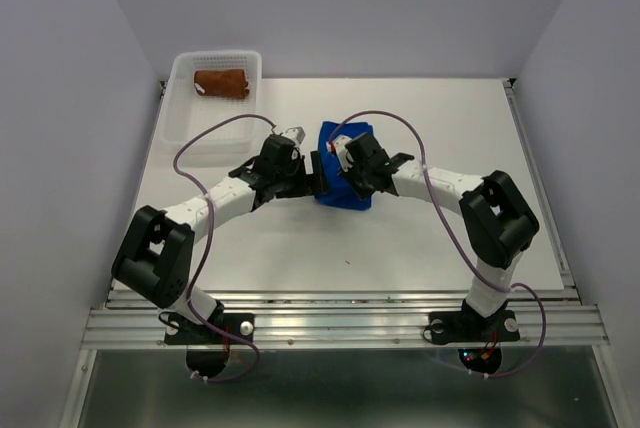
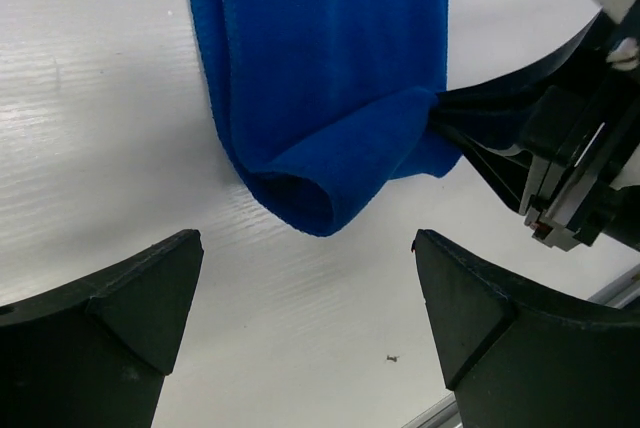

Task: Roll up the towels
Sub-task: Roll the towel

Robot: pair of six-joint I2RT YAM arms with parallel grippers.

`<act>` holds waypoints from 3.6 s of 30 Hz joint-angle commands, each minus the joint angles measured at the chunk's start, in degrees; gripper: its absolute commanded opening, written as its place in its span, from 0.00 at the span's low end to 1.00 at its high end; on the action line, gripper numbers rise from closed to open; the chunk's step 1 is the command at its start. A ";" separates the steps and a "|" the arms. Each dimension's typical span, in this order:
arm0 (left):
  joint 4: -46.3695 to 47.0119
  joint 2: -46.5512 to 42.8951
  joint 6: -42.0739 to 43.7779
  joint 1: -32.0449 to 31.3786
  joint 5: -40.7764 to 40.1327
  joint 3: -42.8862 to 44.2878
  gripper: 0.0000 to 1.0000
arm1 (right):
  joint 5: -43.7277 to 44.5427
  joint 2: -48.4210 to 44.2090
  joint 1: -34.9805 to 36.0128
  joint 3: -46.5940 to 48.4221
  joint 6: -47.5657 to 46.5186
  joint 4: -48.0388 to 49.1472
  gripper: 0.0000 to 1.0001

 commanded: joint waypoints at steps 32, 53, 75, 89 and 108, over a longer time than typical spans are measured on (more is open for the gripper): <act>-8.55 19.05 1.20 -1.16 -16.02 13.17 0.94 | 18.03 -8.24 -4.01 -6.26 -0.65 7.92 0.84; -10.84 21.34 2.34 -0.28 -15.06 17.39 0.94 | 6.42 -8.16 6.63 -10.29 -13.22 11.77 0.71; -9.69 22.92 4.80 2.61 -15.14 19.14 0.94 | 17.24 -0.70 6.63 -12.76 -14.90 20.67 0.59; -7.85 14.76 2.08 4.90 -11.27 17.13 0.98 | 1.61 -4.56 6.63 -4.07 0.03 2.60 0.05; -2.49 0.86 0.14 6.05 -1.87 5.70 0.99 | -41.36 4.05 -7.95 9.82 21.75 -9.39 0.05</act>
